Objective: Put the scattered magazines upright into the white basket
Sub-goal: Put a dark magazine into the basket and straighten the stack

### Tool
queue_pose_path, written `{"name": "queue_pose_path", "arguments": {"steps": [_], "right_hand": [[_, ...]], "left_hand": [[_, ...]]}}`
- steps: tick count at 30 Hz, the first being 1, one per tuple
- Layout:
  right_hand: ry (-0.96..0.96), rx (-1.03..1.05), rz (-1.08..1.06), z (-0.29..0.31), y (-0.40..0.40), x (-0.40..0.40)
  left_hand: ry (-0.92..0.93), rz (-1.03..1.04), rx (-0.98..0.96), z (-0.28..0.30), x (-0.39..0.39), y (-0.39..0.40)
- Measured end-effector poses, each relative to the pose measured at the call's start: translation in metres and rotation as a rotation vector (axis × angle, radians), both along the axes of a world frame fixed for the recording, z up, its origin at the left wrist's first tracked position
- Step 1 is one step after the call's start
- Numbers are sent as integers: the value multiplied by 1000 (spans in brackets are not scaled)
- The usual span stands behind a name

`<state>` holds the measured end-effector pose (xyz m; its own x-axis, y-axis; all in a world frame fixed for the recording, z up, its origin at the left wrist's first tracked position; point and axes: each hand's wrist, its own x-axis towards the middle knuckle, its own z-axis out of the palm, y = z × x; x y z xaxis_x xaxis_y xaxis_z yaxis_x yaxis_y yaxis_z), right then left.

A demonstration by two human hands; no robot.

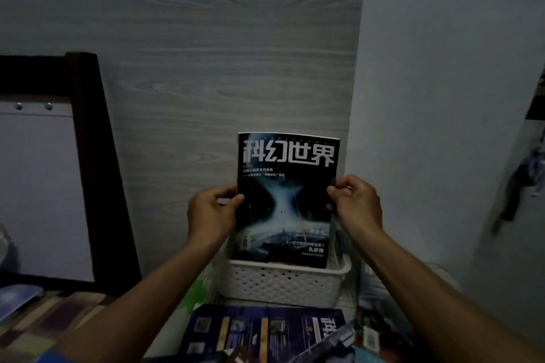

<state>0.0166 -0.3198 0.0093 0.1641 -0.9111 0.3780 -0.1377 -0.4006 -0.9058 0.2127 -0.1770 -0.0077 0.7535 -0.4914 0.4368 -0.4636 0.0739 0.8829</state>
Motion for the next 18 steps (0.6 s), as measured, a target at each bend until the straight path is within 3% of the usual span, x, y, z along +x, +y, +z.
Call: {"name": "queue_pose_path", "arguments": {"steps": [7, 10, 12, 18], "right_hand": [[47, -57, -85, -23, 3, 7], [76, 97, 73, -32, 6, 13], [162, 161, 188, -36, 6, 14], [205, 113, 264, -41, 3, 9]], "left_hand": [[-25, 52, 86, -29, 8, 3], [91, -153, 219, -28, 5, -5], [48, -290, 302, -27, 1, -8], [-8, -338, 360, -31, 10, -6]]}}
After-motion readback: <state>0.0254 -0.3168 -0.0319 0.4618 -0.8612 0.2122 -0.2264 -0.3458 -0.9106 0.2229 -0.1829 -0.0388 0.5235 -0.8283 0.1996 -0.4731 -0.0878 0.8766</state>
